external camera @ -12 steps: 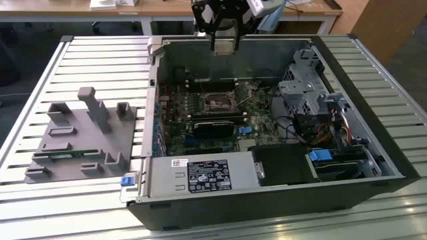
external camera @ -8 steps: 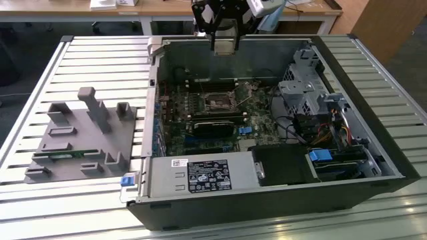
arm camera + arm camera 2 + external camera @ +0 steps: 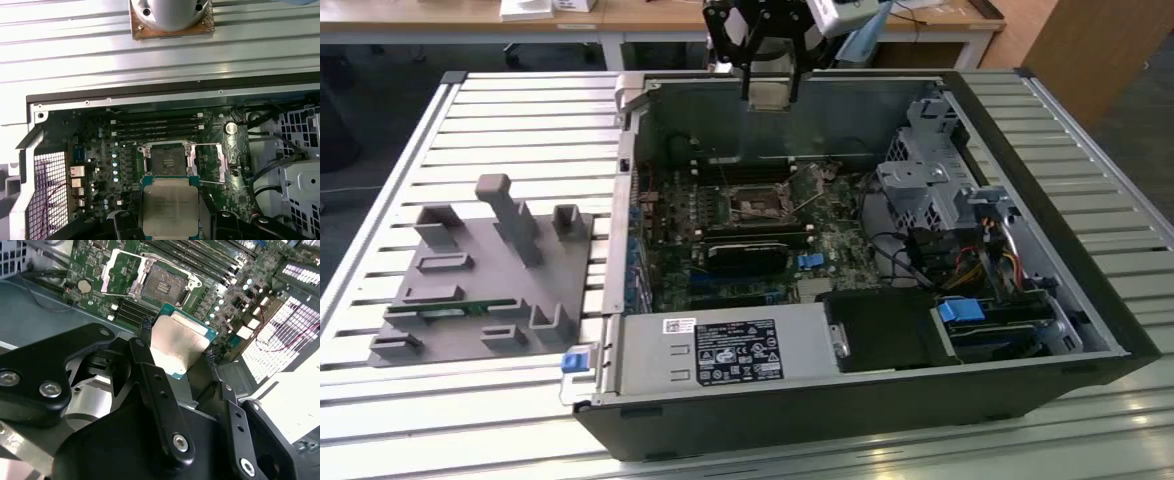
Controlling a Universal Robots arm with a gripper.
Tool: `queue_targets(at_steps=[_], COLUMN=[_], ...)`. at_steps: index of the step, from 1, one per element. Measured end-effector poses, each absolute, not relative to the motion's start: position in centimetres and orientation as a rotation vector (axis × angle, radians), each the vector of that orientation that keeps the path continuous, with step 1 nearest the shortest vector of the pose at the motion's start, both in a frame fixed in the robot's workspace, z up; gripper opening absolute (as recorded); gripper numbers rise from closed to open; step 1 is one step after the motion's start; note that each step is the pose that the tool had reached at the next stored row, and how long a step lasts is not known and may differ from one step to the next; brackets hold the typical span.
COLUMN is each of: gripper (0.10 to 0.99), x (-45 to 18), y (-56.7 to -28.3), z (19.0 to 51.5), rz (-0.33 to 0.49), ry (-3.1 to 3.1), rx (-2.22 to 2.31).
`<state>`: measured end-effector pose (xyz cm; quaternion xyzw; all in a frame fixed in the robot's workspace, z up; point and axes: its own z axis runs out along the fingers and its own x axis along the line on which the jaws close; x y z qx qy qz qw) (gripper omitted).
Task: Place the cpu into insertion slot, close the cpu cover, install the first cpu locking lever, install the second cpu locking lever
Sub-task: 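Place the cpu into insertion slot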
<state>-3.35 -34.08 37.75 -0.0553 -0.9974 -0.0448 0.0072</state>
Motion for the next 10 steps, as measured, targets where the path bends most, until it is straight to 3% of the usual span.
queue_targets(at_steps=[10], gripper=[0.533], x=[-3.35], y=[-34.08], z=[37.63], rz=[-0.137], ry=[-3.106], rx=[-0.388])
